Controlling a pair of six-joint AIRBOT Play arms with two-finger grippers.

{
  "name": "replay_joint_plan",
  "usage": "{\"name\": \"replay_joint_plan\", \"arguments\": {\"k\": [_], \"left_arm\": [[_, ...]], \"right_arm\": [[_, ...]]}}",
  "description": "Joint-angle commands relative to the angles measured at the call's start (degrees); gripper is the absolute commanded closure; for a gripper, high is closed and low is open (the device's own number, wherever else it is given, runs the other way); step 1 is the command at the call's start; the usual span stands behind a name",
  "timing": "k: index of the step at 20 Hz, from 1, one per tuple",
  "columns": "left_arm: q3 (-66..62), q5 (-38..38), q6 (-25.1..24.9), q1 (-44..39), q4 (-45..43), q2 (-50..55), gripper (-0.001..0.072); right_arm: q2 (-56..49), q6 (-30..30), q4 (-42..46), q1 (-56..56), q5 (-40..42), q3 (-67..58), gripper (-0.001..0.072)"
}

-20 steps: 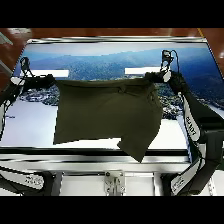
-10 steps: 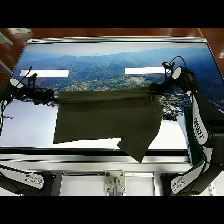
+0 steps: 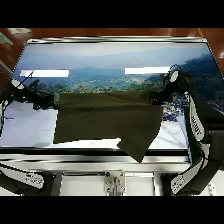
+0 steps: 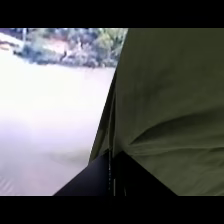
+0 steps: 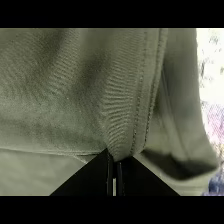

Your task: Fold the shirts.

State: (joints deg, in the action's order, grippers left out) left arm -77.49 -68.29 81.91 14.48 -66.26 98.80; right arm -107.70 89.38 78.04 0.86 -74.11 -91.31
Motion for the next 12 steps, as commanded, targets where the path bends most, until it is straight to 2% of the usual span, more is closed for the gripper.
{"name": "replay_joint_plan", "arguments": {"k": [1,2,3,4,5,6,8,11,12], "left_arm": [[-0.04,-4.46,0.46,0.02,-0.17,1.27,0.0673],[-0.04,-4.9,0.46,0.02,-0.15,1.42,0.0673],[-0.04,-5.25,0.44,0.04,0.24,1.38,0.0664],[-0.07,-5.7,0.46,0.17,0.76,1.22,0.0485],[-0.39,-6.69,0.48,0.37,0.83,1.01,0.0259],[-1.2,-8.33,0.17,0.79,0.61,0.81,0.0185],[-2.95,-12.48,-1.84,2.47,0.59,-0.72,0.0185],[-2.4,-19.26,-3.89,6.47,0.61,-5.44,0.0171],[0.07,-21.2,-5.75,8.11,0.61,-7.67,0.0046]], "right_arm": [[-0.17,1.25,0.07,0.02,-3.3,0.0,0.0656],[-0.17,1.62,0.02,0.02,-3.19,0.0,0.0625],[-0.15,1.57,-0.37,0.02,-3.3,-0.02,0.0513],[-0.04,1.49,-0.83,0.04,-3.67,-0.17,0.0275],[0.57,1.42,-1.46,0.22,-4.26,-0.44,0.0152],[1.81,0.48,-2.01,0.46,-4.79,-0.72,0.0141],[5.92,-2.08,-0.63,0.9,-6.58,-1.73,0.0129],[12.74,-4.52,6.16,4.42,-12.31,-2.4,0.0133],[14.58,-5.68,7.85,6.8,-15.65,-1.88,0.0134]]}}
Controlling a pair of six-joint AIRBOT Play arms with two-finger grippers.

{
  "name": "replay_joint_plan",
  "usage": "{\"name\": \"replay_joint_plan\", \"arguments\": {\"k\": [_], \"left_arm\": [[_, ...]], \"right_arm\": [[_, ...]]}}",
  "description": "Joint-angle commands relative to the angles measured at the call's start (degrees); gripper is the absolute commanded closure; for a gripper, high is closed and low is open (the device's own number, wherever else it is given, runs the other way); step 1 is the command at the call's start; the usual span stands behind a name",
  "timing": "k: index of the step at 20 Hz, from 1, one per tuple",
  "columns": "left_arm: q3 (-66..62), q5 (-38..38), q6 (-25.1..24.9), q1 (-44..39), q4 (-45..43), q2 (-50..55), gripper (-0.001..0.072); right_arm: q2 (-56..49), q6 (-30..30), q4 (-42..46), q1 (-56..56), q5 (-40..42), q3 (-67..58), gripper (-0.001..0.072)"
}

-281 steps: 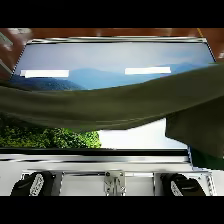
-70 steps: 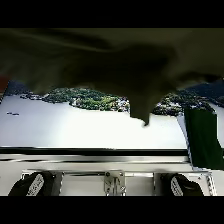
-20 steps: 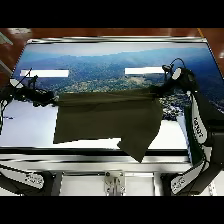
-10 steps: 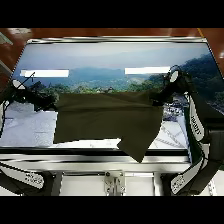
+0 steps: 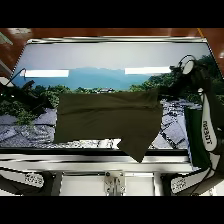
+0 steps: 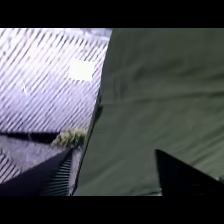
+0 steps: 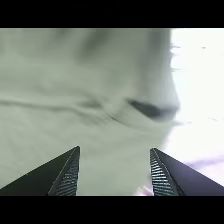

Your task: Fold the shirts.

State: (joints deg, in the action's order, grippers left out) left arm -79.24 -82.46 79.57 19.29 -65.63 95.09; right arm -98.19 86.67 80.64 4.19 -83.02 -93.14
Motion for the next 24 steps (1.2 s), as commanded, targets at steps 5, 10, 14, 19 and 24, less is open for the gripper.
{"name": "replay_joint_plan", "arguments": {"k": [5,10,14,19,24], "left_arm": [[32.98,1.33,-9.07,13.57,0.74,-18.71,0.0004],[45.92,9.55,-13.51,17.25,7.98,-20.35,0.0005],[47.41,12.68,-13.57,14.93,9.44,-19.32,0.0006],[47.41,16.68,-13.29,13.07,12.11,-19.28,0.0215],[47.41,17.75,-10.32,13.07,12.15,-19.3,0.0615]], "right_arm": [[16.04,-6.34,-8.28,19.47,-6.69,16.5,0.0135],[21.84,-7.54,-16.11,22.27,-0.76,24.83,0.0135],[21.81,-8.0,-14.78,21.7,-0.02,24.83,0.0135],[21.81,-8.0,-14.03,21.7,-1.64,24.83,0.0135],[21.81,-8.0,-12.35,21.66,-2.38,27.56,0.0135]]}}
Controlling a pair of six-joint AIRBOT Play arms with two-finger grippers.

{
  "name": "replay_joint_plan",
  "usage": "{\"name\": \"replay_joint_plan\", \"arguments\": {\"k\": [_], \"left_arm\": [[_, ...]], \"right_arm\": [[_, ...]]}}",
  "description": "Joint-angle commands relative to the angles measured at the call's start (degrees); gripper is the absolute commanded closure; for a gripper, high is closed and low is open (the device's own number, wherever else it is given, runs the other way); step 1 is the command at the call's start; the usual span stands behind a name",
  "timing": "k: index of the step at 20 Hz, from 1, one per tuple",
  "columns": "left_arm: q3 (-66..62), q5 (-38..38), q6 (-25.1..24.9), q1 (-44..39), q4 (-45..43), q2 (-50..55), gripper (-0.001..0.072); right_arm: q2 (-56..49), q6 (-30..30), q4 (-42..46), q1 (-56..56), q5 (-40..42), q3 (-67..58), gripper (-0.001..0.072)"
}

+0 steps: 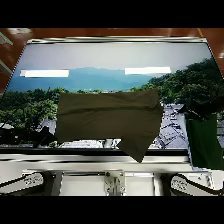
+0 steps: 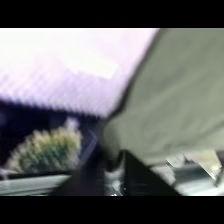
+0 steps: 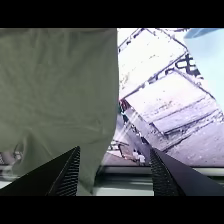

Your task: Fold the shirts.

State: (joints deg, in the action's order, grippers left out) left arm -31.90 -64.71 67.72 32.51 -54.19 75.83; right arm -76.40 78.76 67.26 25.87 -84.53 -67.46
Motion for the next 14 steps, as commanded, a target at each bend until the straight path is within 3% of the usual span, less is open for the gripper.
{"name": "replay_joint_plan", "arguments": {"k": [1,6,8,14], "left_arm": [[0.07,-0.37,1.53,-0.17,0.72,-0.04,0.0659],[0.07,-1.62,1.33,-0.17,0.72,-0.11,0.0672],[0.07,-2.14,1.31,-0.15,0.72,-0.11,0.0672],[0.07,-2.38,0.87,-0.17,0.72,-0.11,0.0671]], "right_arm": [[0.02,-0.44,0.83,-0.02,-1.18,4.57,0.0133],[0.02,-5.42,-12.37,-0.04,4.87,24.15,0.0132],[0.02,-6.69,-13.49,-0.04,9.03,30.29,0.0132],[0.0,-7.98,-18.49,-1.07,17.77,36.48,0.0155]]}}
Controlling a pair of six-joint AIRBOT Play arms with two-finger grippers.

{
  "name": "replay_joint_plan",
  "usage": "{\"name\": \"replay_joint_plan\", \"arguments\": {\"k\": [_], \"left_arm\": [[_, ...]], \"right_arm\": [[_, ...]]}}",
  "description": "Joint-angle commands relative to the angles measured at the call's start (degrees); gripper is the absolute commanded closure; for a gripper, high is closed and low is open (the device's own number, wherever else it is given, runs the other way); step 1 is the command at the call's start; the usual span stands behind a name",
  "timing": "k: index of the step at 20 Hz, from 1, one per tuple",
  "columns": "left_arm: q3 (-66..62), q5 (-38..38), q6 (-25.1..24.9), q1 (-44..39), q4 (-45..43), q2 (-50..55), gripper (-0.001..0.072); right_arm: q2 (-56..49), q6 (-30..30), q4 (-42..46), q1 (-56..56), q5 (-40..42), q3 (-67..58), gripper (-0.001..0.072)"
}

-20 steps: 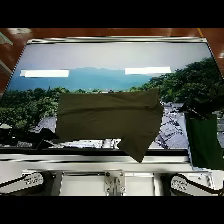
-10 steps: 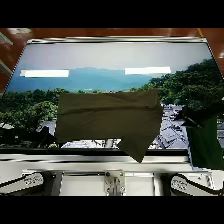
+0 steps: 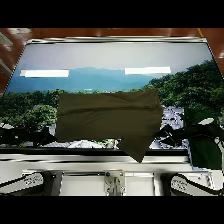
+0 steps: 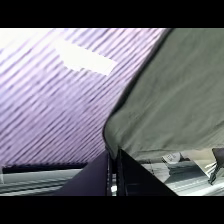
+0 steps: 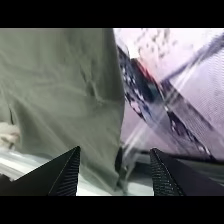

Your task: Fold the shirts.

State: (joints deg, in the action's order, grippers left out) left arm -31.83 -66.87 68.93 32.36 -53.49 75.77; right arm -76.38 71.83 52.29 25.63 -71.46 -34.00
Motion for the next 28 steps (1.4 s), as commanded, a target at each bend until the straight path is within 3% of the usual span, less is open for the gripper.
{"name": "replay_joint_plan", "arguments": {"k": [1,3,6,7,9,11,16,21,28], "left_arm": [[0.0,-0.22,-0.33,-0.02,0.02,-0.04,0.0672],[0.0,-0.74,-0.33,-0.02,0.02,-0.04,0.0672],[-0.09,-1.01,-0.39,0.0,0.02,-0.42,0.0672],[-0.46,-0.87,-0.81,-0.02,0.02,-0.63,0.0672],[-2.69,-1.4,-3.34,0.0,1.14,-1.01,0.0672],[-6.62,-1.36,-4.0,-0.02,5.16,-1.18,0.0672],[-18.25,4.46,-3.61,-4.09,12.7,-0.94,0.0673],[-29.16,9.51,1.07,-11.69,12.98,7.32,0.0673],[-42.75,9.55,5.92,-13.77,15.08,22.01,0.0672]], "right_arm": [[-0.24,-1.01,-3.56,-2.84,5.92,3.06,0.0155],[-1.11,-0.85,-3.82,-7.21,9.03,3.06,0.0179],[-1.36,-0.35,-4.94,-9.9,10.05,1.97,0.0605],[-1.25,-2.14,-5.44,-9.88,7.32,0.26,0.0656],[0.11,-3.63,-5.51,-9.9,2.84,-4.81,0.0656],[1.97,-1.42,-6.12,-9.92,1.7,-10.95,0.0657],[0.87,3.41,-6.75,-10.82,4.31,-24.41,0.0657],[-9.07,5.53,-7.15,-12.9,10.45,-34.29,0.0657],[-26.51,8.13,-8.87,-16.87,16.5,-50.71,0.0656]]}}
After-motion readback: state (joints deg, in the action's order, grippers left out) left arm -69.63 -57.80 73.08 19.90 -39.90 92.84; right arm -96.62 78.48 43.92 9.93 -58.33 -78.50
